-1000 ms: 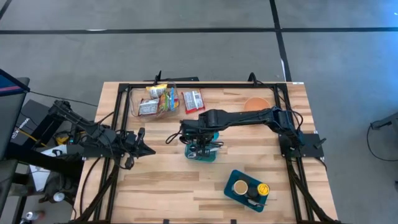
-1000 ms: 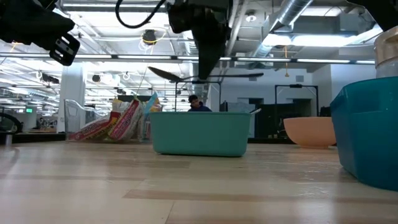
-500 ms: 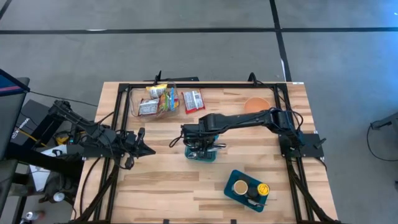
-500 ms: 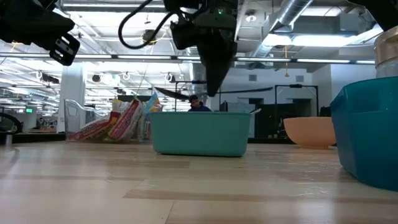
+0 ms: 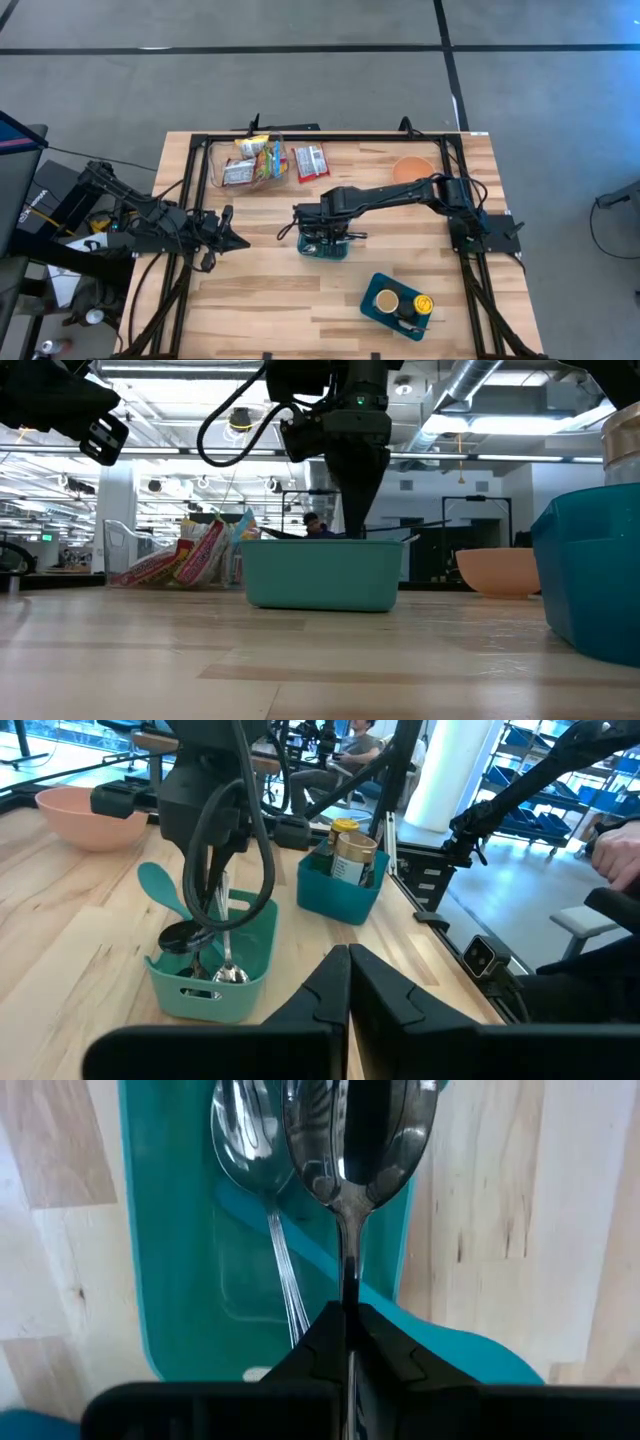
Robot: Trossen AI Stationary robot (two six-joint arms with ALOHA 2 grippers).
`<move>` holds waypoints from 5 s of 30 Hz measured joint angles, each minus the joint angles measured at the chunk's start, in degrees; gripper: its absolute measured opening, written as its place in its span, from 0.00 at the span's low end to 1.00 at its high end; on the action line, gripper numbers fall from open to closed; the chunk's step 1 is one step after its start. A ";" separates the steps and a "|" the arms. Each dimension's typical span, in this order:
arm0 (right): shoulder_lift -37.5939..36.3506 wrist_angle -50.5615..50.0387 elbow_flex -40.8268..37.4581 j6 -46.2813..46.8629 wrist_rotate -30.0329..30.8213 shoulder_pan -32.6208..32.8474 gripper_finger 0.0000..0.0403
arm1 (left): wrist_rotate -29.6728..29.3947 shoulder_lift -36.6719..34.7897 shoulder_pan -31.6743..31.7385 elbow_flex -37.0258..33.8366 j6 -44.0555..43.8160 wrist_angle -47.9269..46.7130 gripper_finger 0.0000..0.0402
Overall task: Pick & Place Food Item
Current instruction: Put the black tablespoon into the green bin, then put the red noodle pack into the transparent bin
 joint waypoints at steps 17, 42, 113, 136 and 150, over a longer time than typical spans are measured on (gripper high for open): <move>0.00 1.51 -0.25 -0.13 -0.07 0.33 0.01 | 0.00 0.00 0.00 0.02 0.00 0.00 0.00; 0.00 1.45 -0.25 1.55 0.00 1.07 0.01 | 0.00 0.00 0.00 0.02 0.00 0.00 0.00; 3.26 -2.26 3.94 1.56 0.04 0.20 0.23 | 0.00 0.00 -0.02 0.02 0.00 0.90 0.00; 0.31 -3.77 10.14 -2.55 -0.15 2.44 0.01 | 0.00 0.00 -0.02 0.02 0.00 0.90 0.00; -0.52 5.46 8.76 -5.39 0.01 4.81 0.01 | 0.00 0.00 0.00 0.02 0.00 1.33 0.00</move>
